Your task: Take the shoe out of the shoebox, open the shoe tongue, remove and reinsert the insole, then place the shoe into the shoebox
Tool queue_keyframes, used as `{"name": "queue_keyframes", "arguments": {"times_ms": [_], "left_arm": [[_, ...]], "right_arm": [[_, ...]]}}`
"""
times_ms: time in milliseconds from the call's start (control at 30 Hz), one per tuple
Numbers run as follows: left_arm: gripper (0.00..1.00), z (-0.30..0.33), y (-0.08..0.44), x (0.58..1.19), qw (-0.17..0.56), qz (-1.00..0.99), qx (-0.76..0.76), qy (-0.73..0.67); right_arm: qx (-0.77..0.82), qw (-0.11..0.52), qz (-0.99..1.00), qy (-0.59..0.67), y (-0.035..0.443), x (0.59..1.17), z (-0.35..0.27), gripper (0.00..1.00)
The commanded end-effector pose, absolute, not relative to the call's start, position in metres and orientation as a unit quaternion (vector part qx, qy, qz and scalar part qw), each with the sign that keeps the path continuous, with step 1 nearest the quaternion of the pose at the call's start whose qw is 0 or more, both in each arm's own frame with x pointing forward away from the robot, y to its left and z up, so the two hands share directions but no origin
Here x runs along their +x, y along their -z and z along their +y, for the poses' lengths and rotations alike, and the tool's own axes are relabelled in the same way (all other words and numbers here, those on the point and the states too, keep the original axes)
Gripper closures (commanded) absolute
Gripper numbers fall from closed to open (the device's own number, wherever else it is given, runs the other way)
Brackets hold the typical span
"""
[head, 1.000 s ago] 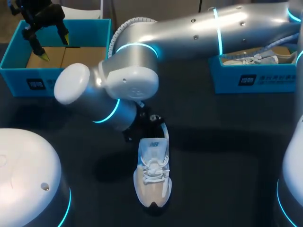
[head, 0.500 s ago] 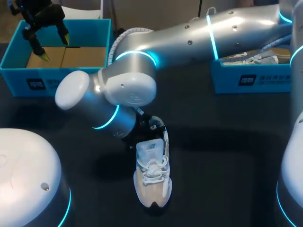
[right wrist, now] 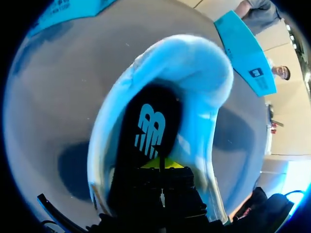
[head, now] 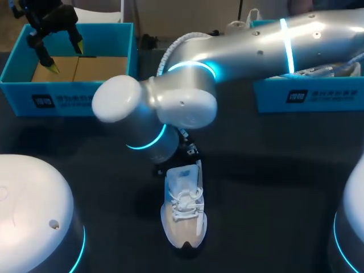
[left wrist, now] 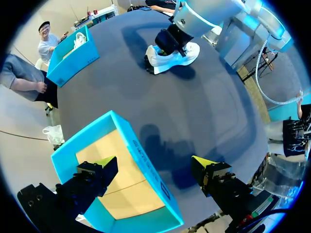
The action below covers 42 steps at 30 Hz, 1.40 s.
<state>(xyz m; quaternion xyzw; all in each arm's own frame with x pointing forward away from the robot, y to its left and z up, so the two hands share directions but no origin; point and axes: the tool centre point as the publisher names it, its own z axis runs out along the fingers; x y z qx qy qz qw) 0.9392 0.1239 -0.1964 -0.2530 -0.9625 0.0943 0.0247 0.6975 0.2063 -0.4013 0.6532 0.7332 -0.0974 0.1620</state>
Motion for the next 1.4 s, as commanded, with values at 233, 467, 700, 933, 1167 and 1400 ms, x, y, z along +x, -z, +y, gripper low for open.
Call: {"name": "queue_keyframes", "arguments": {"times_ms": [233, 467, 700, 933, 1167, 1400], "left_arm": [[0.0, 0.124, 0.196, 0.939, 0.025, -0.963, -0.253, -0.093], [0.0, 0.124, 0.196, 0.939, 0.025, -0.963, -0.253, -0.093], [0.0, 0.124, 0.196, 0.939, 0.025, -0.963, -0.253, -0.093], [0.0, 0.124, 0.196, 0.939, 0.025, -0.963, -0.253, -0.093], [0.0, 0.124, 0.196, 0.939, 0.025, -0.963, -0.253, -0.093], [0.0, 0.124, 0.196, 0.939, 0.025, -0.963, -0.253, -0.093]], "right_arm": [[0.83, 0.162, 0.534, 0.002, 0.394, 0.699, 0.207, 1.0], [0.825, 0.183, 0.534, -0.006, 0.378, 0.704, 0.204, 1.0], [0.819, 0.164, 0.549, -0.017, 0.38, 0.723, 0.206, 1.0], [0.818, 0.143, 0.557, -0.024, 0.402, 0.736, 0.205, 1.0], [0.82, 0.12, 0.56, -0.026, 0.413, 0.732, 0.212, 1.0], [0.813, 0.118, 0.568, -0.04, 0.38, 0.716, 0.22, 1.0]]}}
